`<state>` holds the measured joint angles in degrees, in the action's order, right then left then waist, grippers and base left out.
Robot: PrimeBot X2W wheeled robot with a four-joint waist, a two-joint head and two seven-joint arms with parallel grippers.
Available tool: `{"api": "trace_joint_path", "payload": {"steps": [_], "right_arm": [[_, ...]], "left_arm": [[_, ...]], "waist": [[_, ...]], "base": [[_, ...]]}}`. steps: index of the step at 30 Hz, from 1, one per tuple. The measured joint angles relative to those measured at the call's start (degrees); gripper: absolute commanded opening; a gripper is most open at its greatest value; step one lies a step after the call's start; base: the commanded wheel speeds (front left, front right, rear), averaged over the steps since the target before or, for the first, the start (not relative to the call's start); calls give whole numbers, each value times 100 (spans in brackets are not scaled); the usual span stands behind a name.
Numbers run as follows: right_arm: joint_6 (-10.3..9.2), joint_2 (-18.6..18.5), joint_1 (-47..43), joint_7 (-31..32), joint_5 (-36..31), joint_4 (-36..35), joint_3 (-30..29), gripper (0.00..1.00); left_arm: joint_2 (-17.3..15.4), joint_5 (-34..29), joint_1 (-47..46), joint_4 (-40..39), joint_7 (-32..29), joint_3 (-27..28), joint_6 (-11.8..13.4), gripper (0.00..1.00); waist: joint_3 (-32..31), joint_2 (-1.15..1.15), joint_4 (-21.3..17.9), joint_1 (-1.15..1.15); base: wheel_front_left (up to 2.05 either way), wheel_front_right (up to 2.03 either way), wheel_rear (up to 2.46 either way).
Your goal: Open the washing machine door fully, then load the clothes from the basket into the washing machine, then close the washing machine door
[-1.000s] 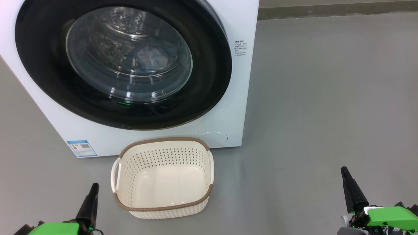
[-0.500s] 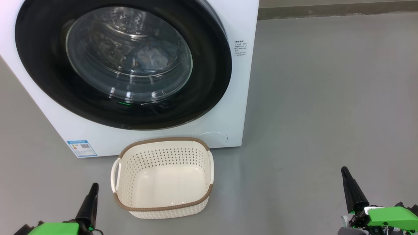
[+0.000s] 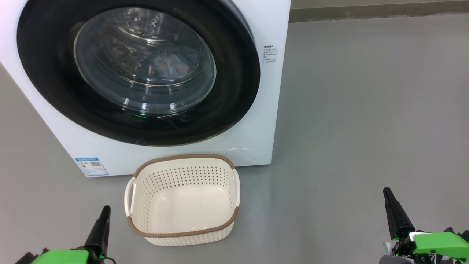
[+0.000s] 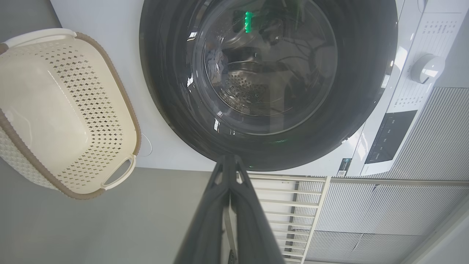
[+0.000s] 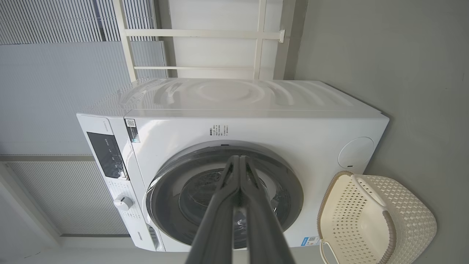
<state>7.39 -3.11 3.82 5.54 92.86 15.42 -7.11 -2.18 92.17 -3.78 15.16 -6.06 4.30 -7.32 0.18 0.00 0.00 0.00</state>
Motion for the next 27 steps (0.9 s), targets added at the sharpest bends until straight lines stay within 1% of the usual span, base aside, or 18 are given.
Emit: {"api": "trace_joint_path", "payload": {"steps": [27], "right_arm": [[0, 16, 0, 43, -2, 1, -34, 0]], "left_arm": [[1, 0, 0, 0, -7, 9, 0, 0]], "waist": [[0, 0, 0, 0]], "base": [[0, 0, 0]]}}
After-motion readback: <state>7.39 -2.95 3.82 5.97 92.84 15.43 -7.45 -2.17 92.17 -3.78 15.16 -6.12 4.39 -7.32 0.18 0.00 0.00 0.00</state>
